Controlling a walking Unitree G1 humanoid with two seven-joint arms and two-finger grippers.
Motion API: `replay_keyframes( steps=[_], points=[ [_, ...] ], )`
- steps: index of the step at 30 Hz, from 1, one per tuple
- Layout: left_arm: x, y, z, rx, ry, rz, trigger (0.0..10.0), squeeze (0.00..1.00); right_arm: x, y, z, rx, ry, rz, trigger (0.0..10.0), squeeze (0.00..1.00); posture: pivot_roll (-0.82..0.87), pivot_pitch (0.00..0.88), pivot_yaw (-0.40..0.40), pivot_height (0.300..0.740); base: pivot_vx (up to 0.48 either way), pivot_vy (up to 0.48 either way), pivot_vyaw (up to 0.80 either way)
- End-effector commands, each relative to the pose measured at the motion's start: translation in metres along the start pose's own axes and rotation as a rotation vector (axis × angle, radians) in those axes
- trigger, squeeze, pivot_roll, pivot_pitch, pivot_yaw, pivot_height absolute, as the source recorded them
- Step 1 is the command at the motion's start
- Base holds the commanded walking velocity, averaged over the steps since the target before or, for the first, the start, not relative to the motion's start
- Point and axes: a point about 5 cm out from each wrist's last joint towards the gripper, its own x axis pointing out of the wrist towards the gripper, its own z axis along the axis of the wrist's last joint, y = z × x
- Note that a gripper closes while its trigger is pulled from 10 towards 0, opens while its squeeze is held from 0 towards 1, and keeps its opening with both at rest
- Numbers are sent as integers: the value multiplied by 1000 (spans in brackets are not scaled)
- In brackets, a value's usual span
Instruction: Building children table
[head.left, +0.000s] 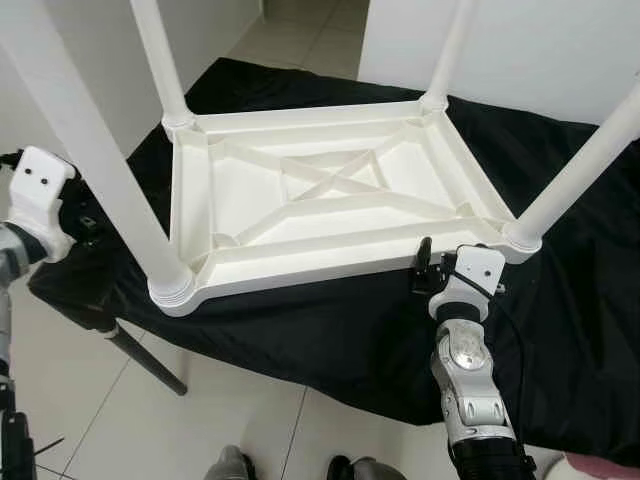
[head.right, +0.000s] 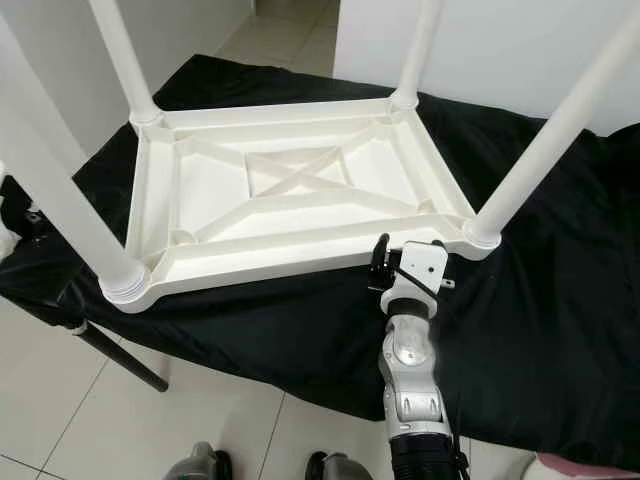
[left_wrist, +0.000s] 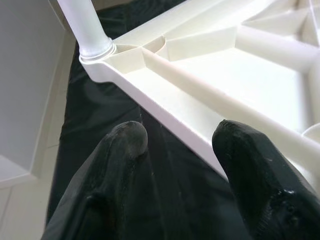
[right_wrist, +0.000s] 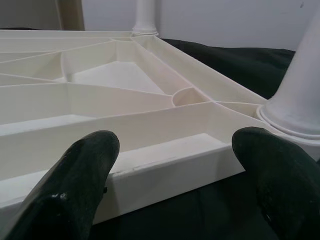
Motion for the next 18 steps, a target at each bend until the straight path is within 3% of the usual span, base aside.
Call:
replay_keyframes(
  steps=[1,7,9,12,14,16,18],
  points=[
    [5,7,-4,-44,-44,316,10000,0,-6,-8,-10,-23,48,-67,10000,0,76,156,-18,740,0,0,0],
    [22,-22,-12,-78,-79,196,10000,0,-10,-11,-16,-32,80,-114,10000,0,74,155,-28,740,0,0,0],
    [27,-44,-18,-78,-90,99,10000,0,-11,-14,-19,-32,97,-145,10000,0,73,150,-39,740,0,0,0],
    [28,-51,-20,-80,-97,72,10000,0,-11,-15,-20,-33,101,-156,10000,0,73,150,-39,740,0,0,0],
    [32,-72,-25,-103,-103,-1,10000,0,-12,-19,-21,-58,103,-210,10000,0,75,147,-48,740,0,0,0],
    [33,-78,-26,-115,-103,-23,10000,0,-12,-21,-21,-70,101,-234,10000,0,76,146,-50,740,0,0,0],
    [36,-95,-26,-146,-132,-87,10000,0,-12,-27,-20,-95,91,-295,10000,0,80,144,-56,740,0,0,0]
  ],
)
